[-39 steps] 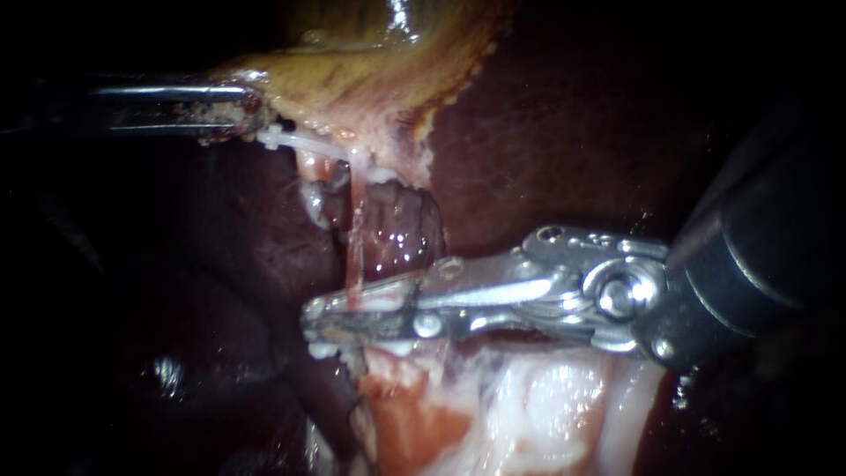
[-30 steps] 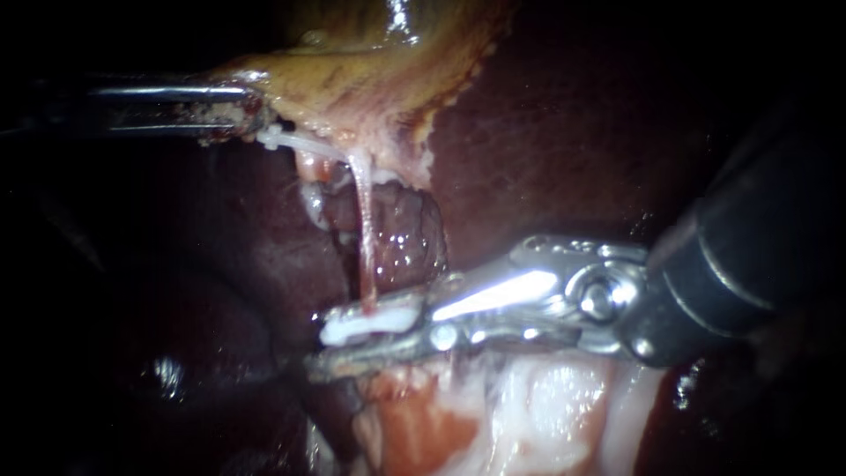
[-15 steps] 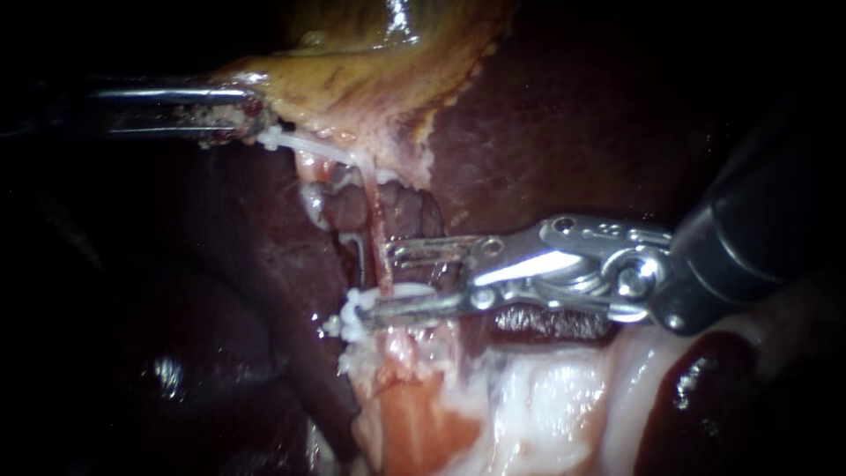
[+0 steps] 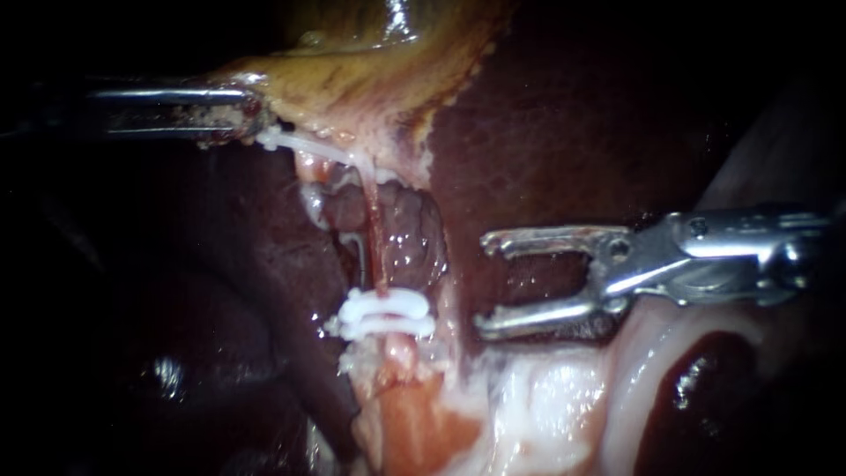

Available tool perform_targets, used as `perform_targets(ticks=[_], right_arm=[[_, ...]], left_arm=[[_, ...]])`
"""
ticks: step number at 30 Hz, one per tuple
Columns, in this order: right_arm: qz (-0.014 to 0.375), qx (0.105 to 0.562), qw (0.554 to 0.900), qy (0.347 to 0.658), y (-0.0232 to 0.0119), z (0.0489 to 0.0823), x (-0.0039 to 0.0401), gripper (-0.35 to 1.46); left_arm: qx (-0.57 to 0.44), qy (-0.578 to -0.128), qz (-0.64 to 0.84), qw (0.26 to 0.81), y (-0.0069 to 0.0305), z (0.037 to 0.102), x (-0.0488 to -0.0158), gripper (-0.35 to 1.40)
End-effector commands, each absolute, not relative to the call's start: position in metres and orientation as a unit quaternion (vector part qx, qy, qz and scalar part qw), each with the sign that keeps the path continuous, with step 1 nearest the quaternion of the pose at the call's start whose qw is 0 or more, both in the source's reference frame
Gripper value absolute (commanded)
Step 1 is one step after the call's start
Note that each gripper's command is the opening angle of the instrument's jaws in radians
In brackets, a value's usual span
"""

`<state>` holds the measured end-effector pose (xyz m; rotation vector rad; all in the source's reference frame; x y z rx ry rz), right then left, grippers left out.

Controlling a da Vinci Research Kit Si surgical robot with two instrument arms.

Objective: Going back second clip right tube

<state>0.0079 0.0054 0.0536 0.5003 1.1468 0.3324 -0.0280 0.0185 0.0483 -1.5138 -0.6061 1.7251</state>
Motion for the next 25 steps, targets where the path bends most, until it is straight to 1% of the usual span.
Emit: perform_targets(ticks=[1, 9, 15, 20, 25], right_arm=[[0.153, 0.233, 0.798, 0.535, 0.0055, 0.0535, 0.0076, 0.49], [0.149, 0.232, 0.798, 0.536, 0.0054, 0.0533, 0.0069, 0.50], [0.149, 0.232, 0.798, 0.536, 0.0054, 0.0533, 0.0069, 0.50], [0.149, 0.233, 0.798, 0.536, 0.0055, 0.0532, 0.0069, 0.50], [0.150, 0.233, 0.798, 0.536, 0.0056, 0.0530, 0.0071, 0.50]], left_arm=[[-0.591, -0.236, 0.674, 0.375, 0.0184, 0.0485, -0.0282, -0.35], [-0.592, -0.229, 0.676, 0.374, 0.0177, 0.0511, -0.0306, -0.35], [-0.586, -0.238, 0.681, 0.370, 0.0163, 0.0541, -0.0327, -0.35], [-0.584, -0.242, 0.681, 0.370, 0.0162, 0.0542, -0.0329, -0.35], [-0.584, -0.245, 0.680, 0.369, 0.0165, 0.0537, -0.0323, -0.35]])
